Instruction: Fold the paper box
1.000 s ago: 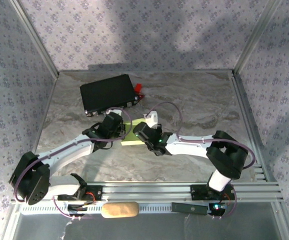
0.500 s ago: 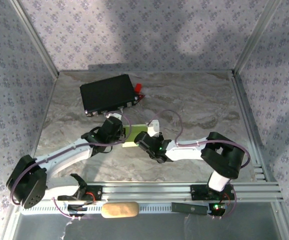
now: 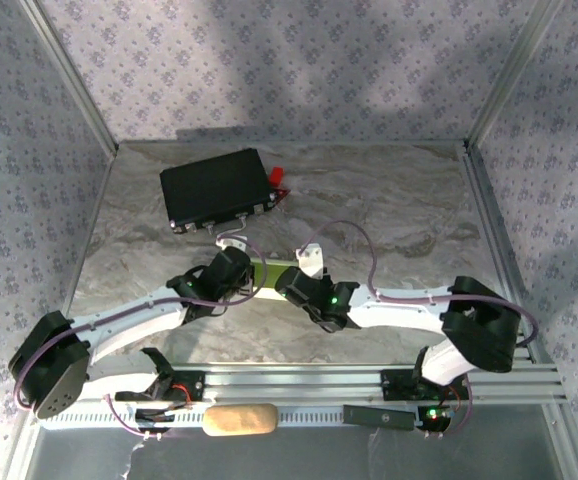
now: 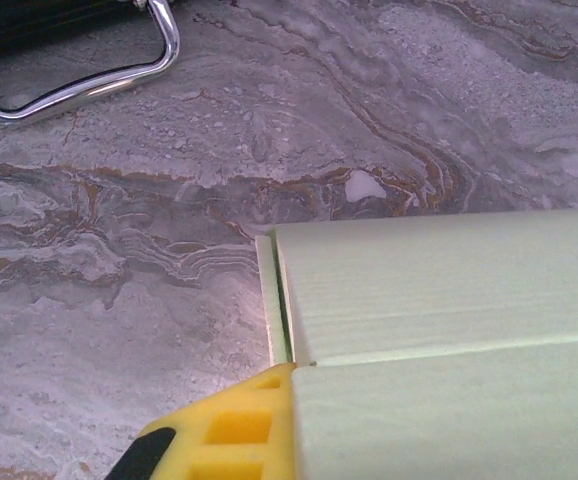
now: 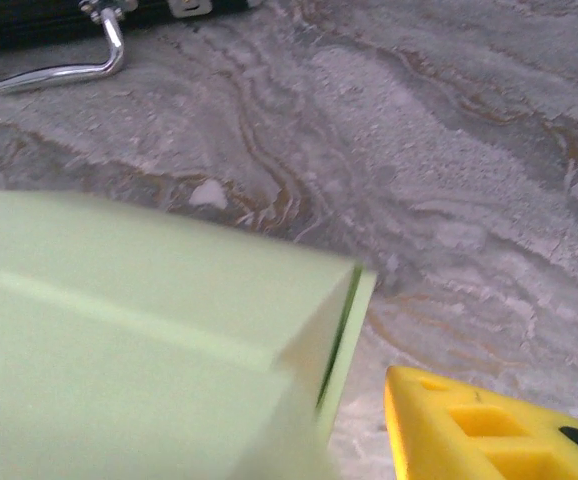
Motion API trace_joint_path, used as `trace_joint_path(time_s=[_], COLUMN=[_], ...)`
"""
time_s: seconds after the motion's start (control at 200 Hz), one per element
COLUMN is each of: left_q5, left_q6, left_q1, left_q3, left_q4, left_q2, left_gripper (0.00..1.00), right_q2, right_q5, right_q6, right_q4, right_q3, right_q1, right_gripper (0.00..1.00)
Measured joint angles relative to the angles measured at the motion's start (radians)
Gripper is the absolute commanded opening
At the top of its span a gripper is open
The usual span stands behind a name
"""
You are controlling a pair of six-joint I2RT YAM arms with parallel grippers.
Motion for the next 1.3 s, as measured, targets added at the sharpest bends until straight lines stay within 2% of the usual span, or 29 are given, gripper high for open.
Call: trace_joint_path(time_s=[0.25,0.475,0.655,0.775,0.939,1.164,1.299], left_q5=[-0.034,-0.057,-0.079,-0.100,-0.134,-0.183,-0.216], left_q6=[-0.019,-0.037,-0.053,-0.064,-0.091,-0.126,-0.143], left_q1=[-0.018,-0.030,-0.043,-0.063,-0.092,-0.128,-0.148], left_q3=[-0.001,-0.001,-0.001,-0.006,-0.013,-0.014,-0.014], left_q4=[-0.001,0.008,0.009,0.010,0.013,0.010,0.005], left_q2=[0.003,0.015,0.016,0.016,0.015,0.015,0.015], left_gripper=[0.06,0.06,0.06,0.07,0.07,0.07,0.07], right_q2=[-0.072,-0.183,-0.308,-0.407,-0.467,-0.391,-0.307], right_q5=[-0.110,-0.152,-0.146,-0.129,-0.111,-0.122,-0.124], right_q6=[0.024,0.082,0.187,0.340,0.628,1.009,1.142], right_q4=[-0.052,-0.100,-0.144,-0.176,-0.204,-0.095,0.005], right_q3=[-0.001,-0.005,-0.022,-0.056,-0.070,-0.074,-0.079], right_q1=[0.012,0.073,0.141,0.162,0.161,0.161,0.158], right_gripper=[0.55,0.54,0.46,0.38,0.38,0.42,0.46])
